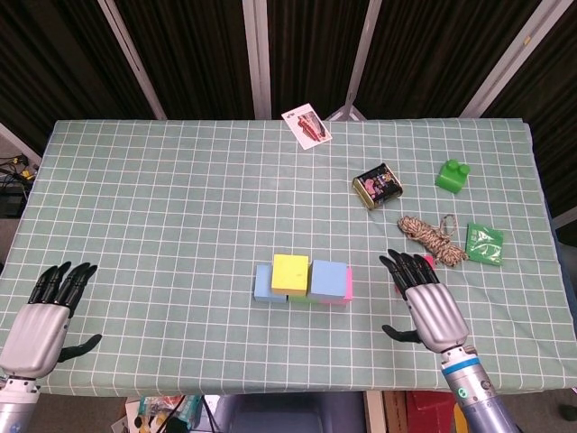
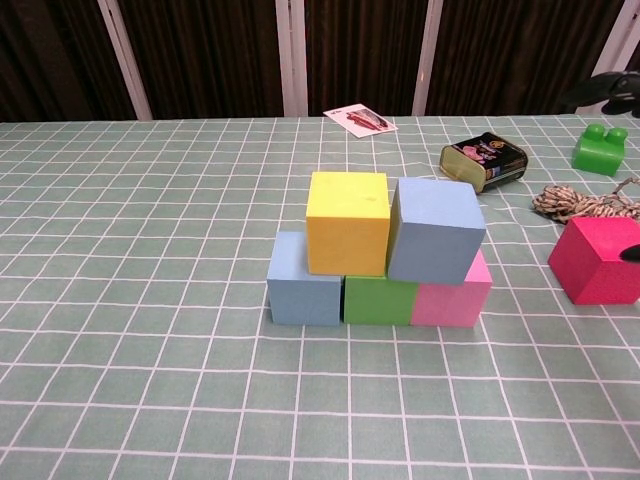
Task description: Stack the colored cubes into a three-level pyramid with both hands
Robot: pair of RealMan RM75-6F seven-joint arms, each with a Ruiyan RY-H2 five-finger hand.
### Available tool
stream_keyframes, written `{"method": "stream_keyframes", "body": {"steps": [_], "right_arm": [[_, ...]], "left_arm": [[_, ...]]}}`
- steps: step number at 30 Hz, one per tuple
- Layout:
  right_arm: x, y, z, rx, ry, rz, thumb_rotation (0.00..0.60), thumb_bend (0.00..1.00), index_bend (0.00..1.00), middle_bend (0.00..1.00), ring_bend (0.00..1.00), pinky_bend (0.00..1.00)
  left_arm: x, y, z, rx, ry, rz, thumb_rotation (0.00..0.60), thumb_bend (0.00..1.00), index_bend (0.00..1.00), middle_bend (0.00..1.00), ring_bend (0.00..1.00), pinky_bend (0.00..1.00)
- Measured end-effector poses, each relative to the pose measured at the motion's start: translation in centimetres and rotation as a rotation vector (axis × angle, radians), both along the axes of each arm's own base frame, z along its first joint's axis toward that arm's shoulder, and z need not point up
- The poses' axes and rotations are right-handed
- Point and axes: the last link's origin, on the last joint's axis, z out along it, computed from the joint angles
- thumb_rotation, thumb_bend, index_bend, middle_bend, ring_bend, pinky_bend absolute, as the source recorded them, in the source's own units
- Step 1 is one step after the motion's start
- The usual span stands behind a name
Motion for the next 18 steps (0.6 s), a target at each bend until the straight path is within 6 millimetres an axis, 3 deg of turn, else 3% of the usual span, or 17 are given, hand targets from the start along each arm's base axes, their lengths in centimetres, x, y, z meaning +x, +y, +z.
{"method": "stream_keyframes", "body": {"steps": [6, 10, 12, 18], "right_arm": [[0.3, 0.6, -0.3, 0.023, 0.0, 0.009, 0.6, 0.17, 0.0, 0.02, 0.0, 0.0], [1.0, 1.4, -0.4, 0.033, -0.006, 0.034, 0.6, 0.17, 0.0, 0.21, 0.08, 0.0], [1.3, 2.0, -0.6, 0.037, 0.002, 0.052, 0.6, 0.17, 0.0, 0.25, 0.12, 0.01], [1.4, 3.3, -1.3, 0.097, 0.026, 0.041, 0.6, 0.17, 0.08, 0.26, 0.14, 0.01]], "left_arm": [[0.1, -0.1, 0.1, 0.013, -0.017, 0.0, 0.6, 0.06, 0.0, 0.06, 0.0, 0.0], [0.4, 0.1, 0.6, 0.032, -0.044, -0.003, 0.6, 0.06, 0.0, 0.06, 0.0, 0.0], [0.6, 0.2, 0.8, 0.041, -0.057, -0.005, 0.6, 0.06, 0.0, 0.06, 0.0, 0.0], [0.9, 0.5, 1.4, 0.051, -0.077, -0.008, 0.6, 0.07, 0.0, 0.06, 0.0, 0.0]]}}
